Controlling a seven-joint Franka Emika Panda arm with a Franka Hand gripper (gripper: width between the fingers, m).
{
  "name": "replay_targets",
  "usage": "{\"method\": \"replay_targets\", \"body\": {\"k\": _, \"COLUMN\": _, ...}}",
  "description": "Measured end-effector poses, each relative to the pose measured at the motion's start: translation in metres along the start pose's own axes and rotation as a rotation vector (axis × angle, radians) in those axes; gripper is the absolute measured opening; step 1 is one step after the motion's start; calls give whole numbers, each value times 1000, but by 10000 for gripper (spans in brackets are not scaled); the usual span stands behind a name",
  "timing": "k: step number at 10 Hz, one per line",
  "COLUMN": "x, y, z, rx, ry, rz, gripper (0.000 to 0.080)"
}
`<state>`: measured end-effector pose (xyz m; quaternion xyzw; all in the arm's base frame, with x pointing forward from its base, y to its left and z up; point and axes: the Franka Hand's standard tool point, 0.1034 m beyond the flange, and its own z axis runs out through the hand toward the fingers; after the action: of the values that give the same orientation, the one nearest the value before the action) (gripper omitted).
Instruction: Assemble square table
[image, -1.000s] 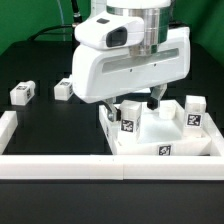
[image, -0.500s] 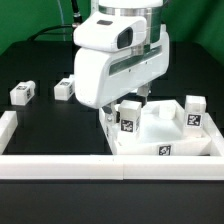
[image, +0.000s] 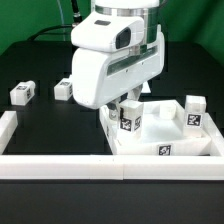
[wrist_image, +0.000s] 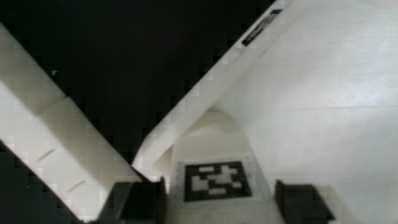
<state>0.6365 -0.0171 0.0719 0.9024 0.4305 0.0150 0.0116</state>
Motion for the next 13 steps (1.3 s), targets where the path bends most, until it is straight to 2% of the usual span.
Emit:
{"method": "replay_targets", "body": {"k": 2, "x": -1, "y": 0, "z": 0, "rx": 1, "ry": 0, "rz": 58, "gripper": 291}}
{"method": "replay_targets", "body": {"k": 9, "x": 2, "y": -2, "z": 0, "rx": 6, "ry": 3, "rz": 778, "gripper": 291}}
{"method": "replay_targets", "body": {"k": 13, "x": 8, "y": -8, "z": 1, "rx": 27, "ry": 7, "rz": 1115, "gripper": 291}}
